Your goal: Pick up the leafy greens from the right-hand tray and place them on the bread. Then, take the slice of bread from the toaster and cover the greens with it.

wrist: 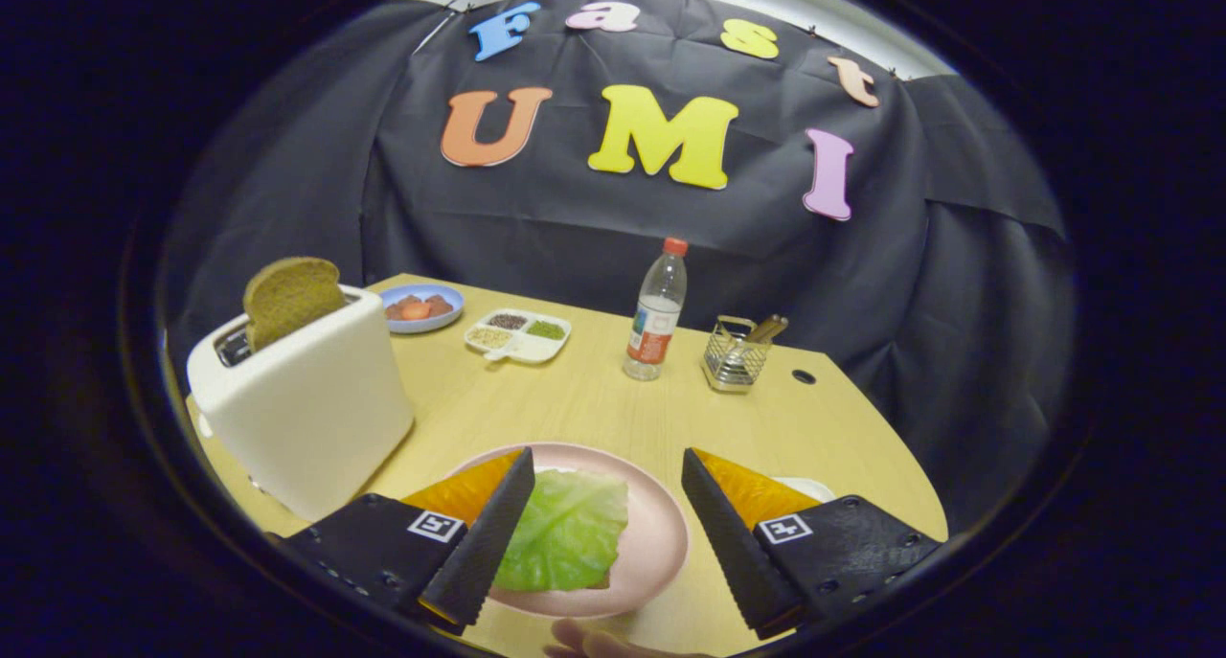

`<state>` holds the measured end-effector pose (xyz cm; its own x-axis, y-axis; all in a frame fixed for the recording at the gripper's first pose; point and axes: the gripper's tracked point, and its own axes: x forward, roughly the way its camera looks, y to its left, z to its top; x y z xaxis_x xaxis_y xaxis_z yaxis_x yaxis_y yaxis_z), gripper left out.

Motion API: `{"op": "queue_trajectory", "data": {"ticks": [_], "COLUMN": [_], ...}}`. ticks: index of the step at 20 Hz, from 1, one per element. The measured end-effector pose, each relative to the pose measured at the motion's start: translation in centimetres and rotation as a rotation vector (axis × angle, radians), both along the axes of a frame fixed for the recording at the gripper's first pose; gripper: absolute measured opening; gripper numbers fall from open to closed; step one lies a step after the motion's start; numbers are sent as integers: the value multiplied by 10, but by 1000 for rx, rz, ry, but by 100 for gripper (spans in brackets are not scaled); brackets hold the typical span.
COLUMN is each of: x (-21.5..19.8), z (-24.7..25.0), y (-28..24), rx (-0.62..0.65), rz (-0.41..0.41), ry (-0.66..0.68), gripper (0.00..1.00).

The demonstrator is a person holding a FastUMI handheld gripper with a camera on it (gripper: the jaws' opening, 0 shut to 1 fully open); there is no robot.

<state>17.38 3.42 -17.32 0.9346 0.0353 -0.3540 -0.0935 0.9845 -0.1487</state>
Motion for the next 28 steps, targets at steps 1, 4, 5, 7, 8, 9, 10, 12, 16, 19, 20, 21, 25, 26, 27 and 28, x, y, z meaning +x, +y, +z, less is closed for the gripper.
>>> {"op": "queue_trajectory", "data": {"ticks": [1,4,5,7,8,9,10,12,16,19,20,21,25,26,27,28], "x": [-6,-26,-32,-42,-45,-47,-50,-51,-43,-27,-23,-17,3,4,5,8], "z": [14,55,66,89,100,111,118,125,117,98,91,84,59,53,50,50], "y": [3,23,33,54,65,78,90,119,175,206,214,222,241,245,246,245], "rx": [6,61,88,115,116,116,121,137,158,134,129,123,131,126,118,108], "rz": [-2,24,39,74,94,113,128,163,212,228,225,227,204,203,195,183], "ry": [-17,-59,-66,-83,-95,-108,-117,-118,-71,-33,-17,4,91,114,123,128], "gripper": [96,96,96,95,95,95,95,95,95,95,95,95,96,96,94,90]}}
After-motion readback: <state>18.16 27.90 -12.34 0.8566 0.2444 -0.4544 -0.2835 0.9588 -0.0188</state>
